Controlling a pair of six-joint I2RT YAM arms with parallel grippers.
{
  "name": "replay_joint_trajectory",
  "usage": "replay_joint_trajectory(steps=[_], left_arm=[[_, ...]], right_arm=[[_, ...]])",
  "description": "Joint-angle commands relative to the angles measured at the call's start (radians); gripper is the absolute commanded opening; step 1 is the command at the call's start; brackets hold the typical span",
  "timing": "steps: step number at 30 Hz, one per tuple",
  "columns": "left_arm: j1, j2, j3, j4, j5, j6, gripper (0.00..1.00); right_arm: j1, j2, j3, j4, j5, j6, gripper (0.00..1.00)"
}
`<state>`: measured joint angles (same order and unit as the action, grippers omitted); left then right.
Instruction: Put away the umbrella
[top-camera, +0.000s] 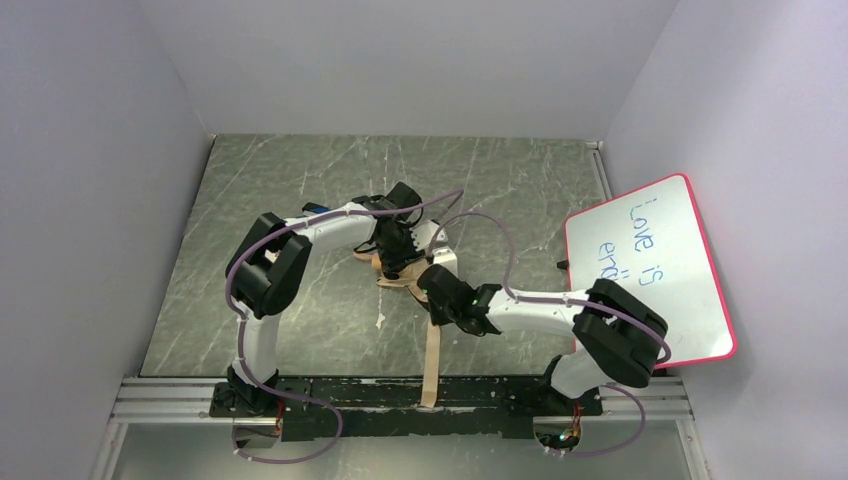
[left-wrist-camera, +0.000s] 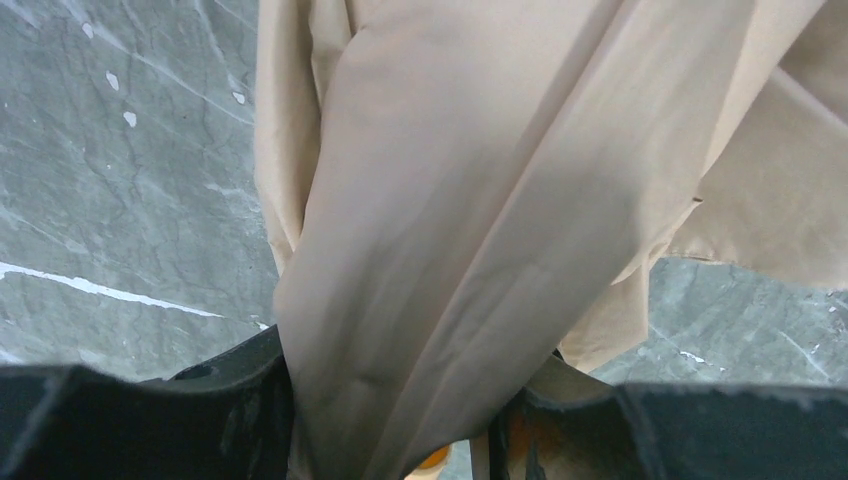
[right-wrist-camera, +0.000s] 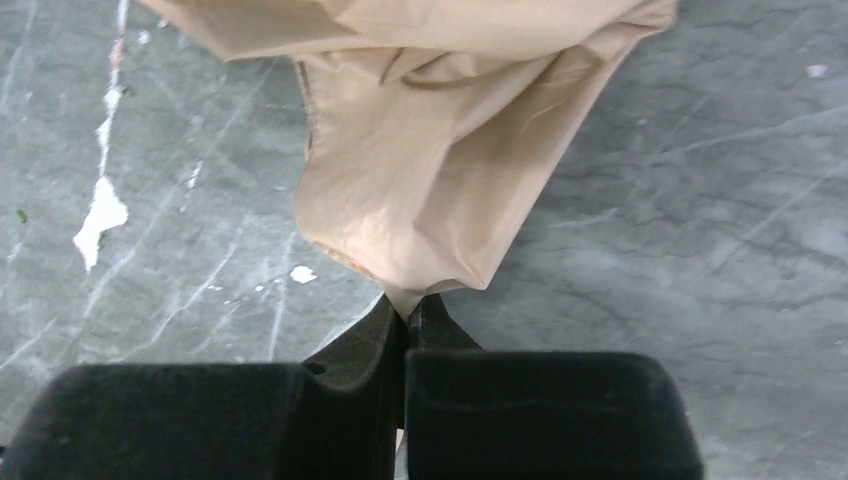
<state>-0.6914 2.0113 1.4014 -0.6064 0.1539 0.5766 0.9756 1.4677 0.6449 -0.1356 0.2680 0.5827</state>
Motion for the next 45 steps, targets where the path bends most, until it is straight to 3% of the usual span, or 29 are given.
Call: replay_joint_trajectory(steps=[1, 10, 18, 24, 38, 45], left_arm=[[0.012, 0.056, -0.032, 0.036, -0.152, 0.01, 0.05], [0.012, 0.056, -0.042, 0.051, -0.186, 0.006, 0.05], [0.012, 0.085, -0.023, 0.05, -0.199, -0.006, 0.05], [-0.009, 0.036, -0.091, 0.13, -0.227, 0.013, 0.05], [-0.046, -0.014, -0.181, 0.219, -0.257, 0.046, 0.05], [-0.054, -0.047, -0.221, 0.269, -0.261, 0.055, 0.05]], right_arm=[[0.111, 0.031, -0.023, -0.028, -0.064, 0.079, 0.0], [0.188, -0.005, -0.081, 0.003, -0.114, 0.156, 0.0], [0.187, -0.06, -0.163, 0.06, -0.188, 0.111, 0.0], [0.186, -0.071, -0.15, 0.068, -0.206, 0.076, 0.0], [0.178, -0.112, -0.135, -0.028, -0.108, 0.097, 0.23], [0.179, -0.307, -0.125, -0.176, 0.014, 0.141, 0.48]])
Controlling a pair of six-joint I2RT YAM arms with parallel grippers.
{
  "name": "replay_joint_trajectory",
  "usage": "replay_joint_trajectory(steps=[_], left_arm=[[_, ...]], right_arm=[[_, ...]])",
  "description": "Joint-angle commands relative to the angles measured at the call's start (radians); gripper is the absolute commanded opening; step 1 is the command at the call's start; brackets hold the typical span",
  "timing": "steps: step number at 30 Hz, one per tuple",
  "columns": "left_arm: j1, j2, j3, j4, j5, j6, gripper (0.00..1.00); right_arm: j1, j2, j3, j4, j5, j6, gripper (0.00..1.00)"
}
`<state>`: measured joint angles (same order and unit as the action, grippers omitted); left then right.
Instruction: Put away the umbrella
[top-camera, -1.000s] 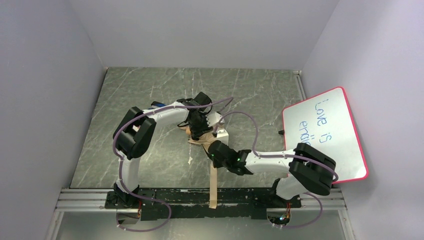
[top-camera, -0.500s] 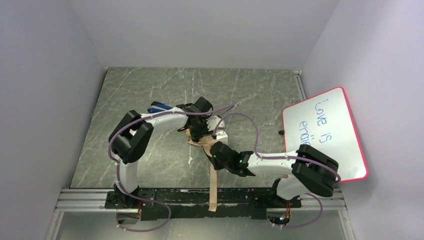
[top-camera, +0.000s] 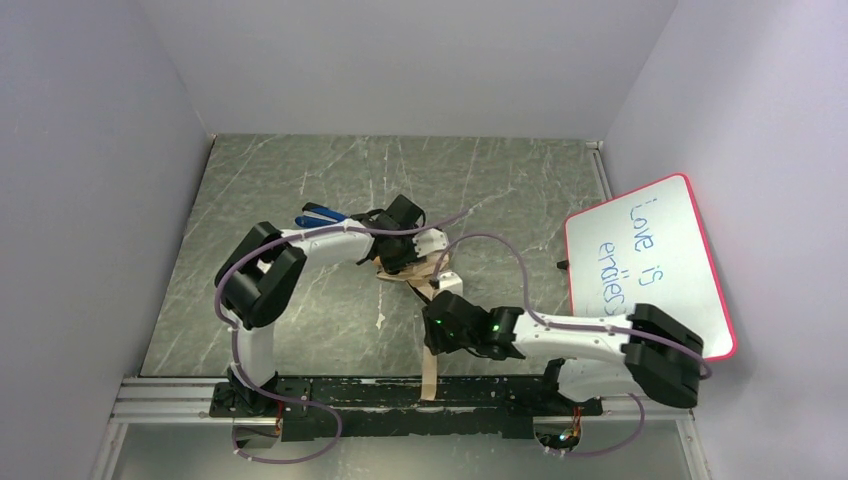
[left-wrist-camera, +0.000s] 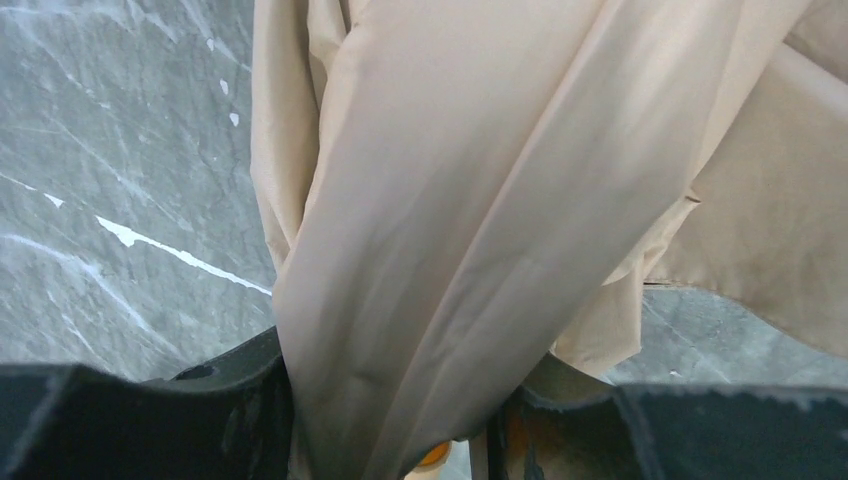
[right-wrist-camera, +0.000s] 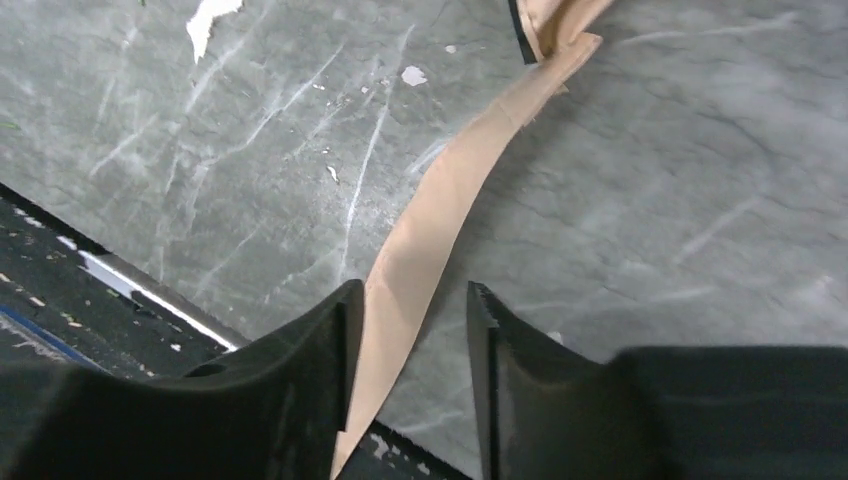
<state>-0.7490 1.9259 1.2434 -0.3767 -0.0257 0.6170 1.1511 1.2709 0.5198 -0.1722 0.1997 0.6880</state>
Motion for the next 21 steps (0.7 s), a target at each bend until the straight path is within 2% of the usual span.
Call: replay_joint_trajectory(steps=[1, 6, 8, 16, 21], left_arm=[[0.004, 0.031, -0.074, 0.05, -0.08, 0.015, 0.05], [-0.002, 0.007, -0.109, 0.09, -0.092, 0.022, 0.05], [-0.004, -0.002, -0.132, 0.119, -0.107, 0.039, 0.05], [-0.007, -0.034, -0.197, 0.199, -0.131, 0.078, 0.05], [-0.02, -0.037, -0.216, 0.243, -0.163, 0.085, 0.05]], right_arm=[[0.004, -0.149, 0.005, -0.164, 0.11, 0.048, 0.5], [-0.008, -0.31, 0.059, -0.255, 0.279, 0.091, 0.58], [-0.05, -0.322, 0.082, -0.272, 0.317, 0.084, 0.62], [-0.471, -0.277, 0.15, -0.203, 0.197, -0.07, 0.63], [-0.72, -0.222, 0.16, -0.079, 0.036, -0.086, 0.64]])
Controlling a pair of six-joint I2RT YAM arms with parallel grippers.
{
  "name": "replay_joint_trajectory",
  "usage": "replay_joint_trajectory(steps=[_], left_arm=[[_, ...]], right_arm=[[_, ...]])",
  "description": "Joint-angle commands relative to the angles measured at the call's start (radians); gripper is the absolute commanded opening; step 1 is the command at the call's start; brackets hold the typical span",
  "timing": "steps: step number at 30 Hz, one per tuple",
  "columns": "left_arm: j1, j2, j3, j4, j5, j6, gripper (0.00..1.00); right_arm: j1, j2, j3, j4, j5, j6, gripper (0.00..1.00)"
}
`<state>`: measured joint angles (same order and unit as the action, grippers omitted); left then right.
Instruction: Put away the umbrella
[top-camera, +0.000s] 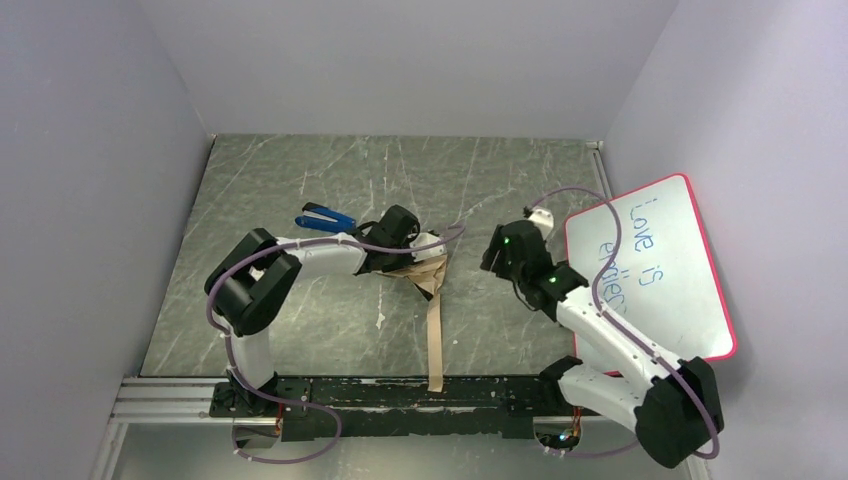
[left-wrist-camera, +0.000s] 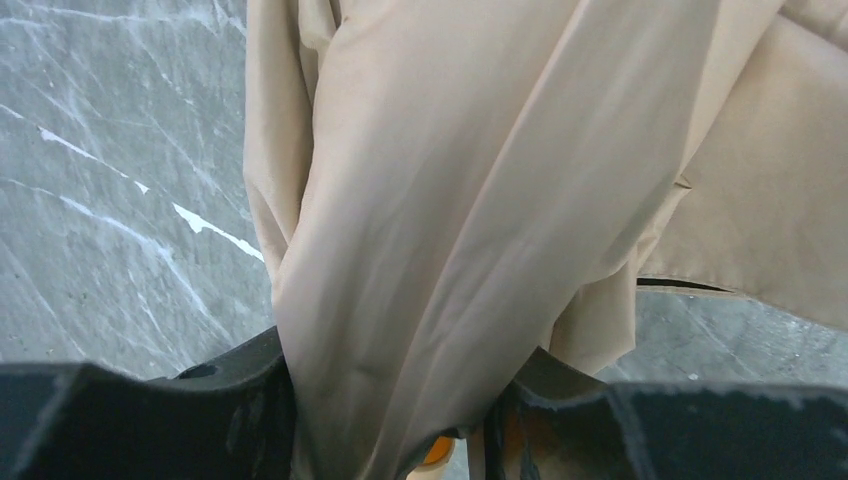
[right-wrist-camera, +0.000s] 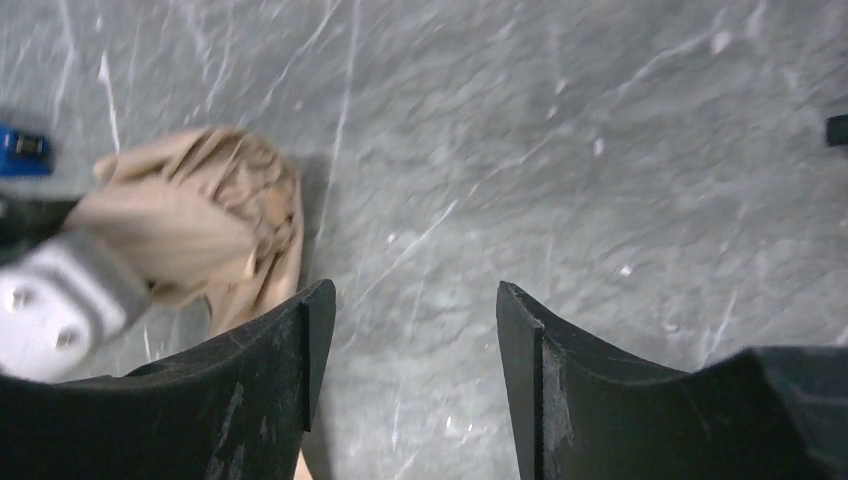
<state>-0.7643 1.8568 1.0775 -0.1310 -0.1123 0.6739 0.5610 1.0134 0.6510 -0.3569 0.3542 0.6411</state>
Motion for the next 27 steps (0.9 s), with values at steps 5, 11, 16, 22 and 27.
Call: replay_joint_trajectory(steps=[5, 11, 16, 22, 27], left_arm=[[-0.05, 0.055, -0.054, 0.029, -0.126, 0.021, 0.05], [-0.09, 0.071, -0.076, 0.081, -0.2, 0.022, 0.05], [-0.121, 0.076, -0.11, 0.154, -0.266, 0.045, 0.05], [-0.166, 0.09, -0.135, 0.221, -0.325, 0.064, 0.05], [-0.221, 0.118, -0.156, 0.29, -0.417, 0.107, 0.05]], right_arm=[[-0.177, 0.134, 0.075, 0.341, -0.128, -0.095, 0.65], [-0.187, 0.268, 0.148, 0.656, -0.105, -0.295, 0.61], [-0.257, 0.43, 0.33, 0.62, -0.393, -0.556, 0.63], [-0.299, 0.557, 0.478, 0.473, -0.822, -0.904, 0.65], [-0.298, 0.671, 0.617, 0.212, -1.119, -1.137, 0.65]])
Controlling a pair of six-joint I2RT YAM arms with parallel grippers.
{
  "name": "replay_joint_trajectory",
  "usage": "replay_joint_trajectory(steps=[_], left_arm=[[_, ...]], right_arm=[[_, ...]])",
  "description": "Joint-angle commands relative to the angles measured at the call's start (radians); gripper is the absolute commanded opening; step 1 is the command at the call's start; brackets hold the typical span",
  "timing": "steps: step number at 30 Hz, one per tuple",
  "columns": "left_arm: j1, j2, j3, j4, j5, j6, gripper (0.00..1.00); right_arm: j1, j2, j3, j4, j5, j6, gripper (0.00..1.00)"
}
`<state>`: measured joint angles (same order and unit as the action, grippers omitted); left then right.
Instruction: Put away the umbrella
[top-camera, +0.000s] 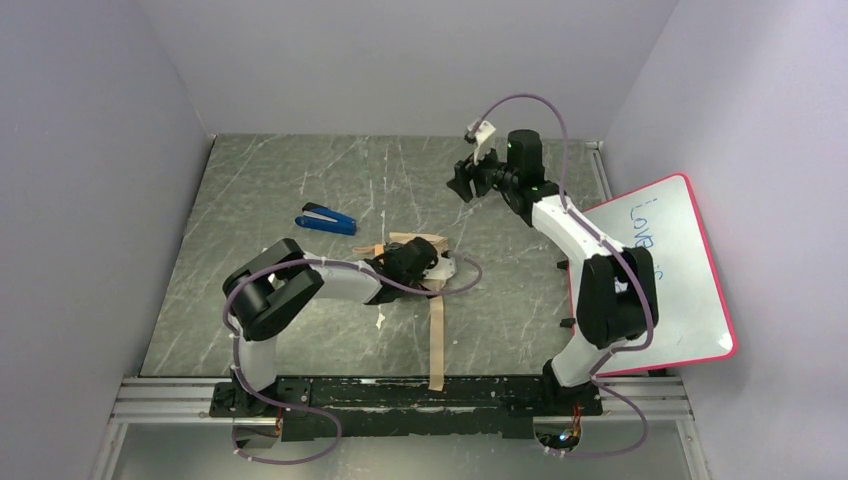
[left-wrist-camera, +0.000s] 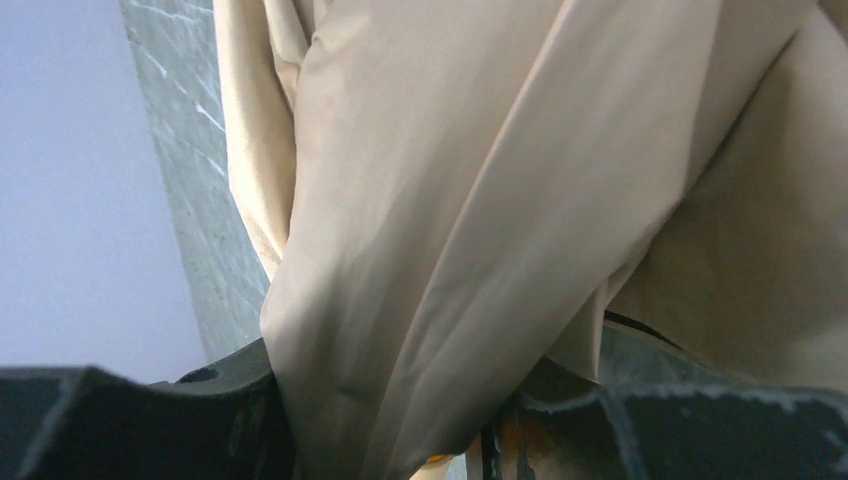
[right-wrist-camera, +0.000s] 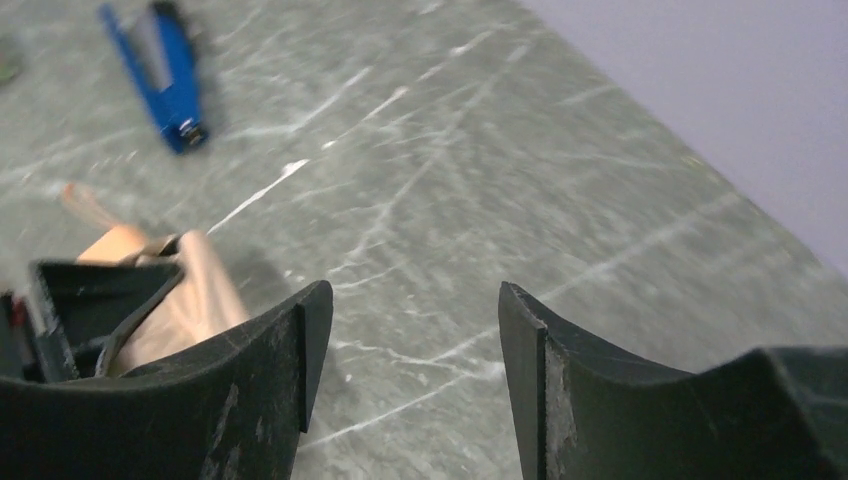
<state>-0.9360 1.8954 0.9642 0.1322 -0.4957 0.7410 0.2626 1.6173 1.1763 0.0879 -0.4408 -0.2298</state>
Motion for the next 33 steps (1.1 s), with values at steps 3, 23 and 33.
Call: replay_joint_trajectory(steps=[3, 23, 33], left_arm=[[-0.076, 0.095, -0.065, 0.087, -0.088, 0.073, 0.05], [-0.204, 0.198, -0.155, 0.382, -0.231, 0.254, 0.05], [-0.219, 0.199, -0.172, 0.403, -0.221, 0.267, 0.05]], right_arm=[[0.013, 0.138, 0.173, -0.417, -0.401, -0.386, 0.66], [0.155, 0.309, 0.294, -0.906, -0.258, -0.886, 0.7], [0.193, 0.377, 0.292, -0.869, -0.113, -0.951, 0.71]])
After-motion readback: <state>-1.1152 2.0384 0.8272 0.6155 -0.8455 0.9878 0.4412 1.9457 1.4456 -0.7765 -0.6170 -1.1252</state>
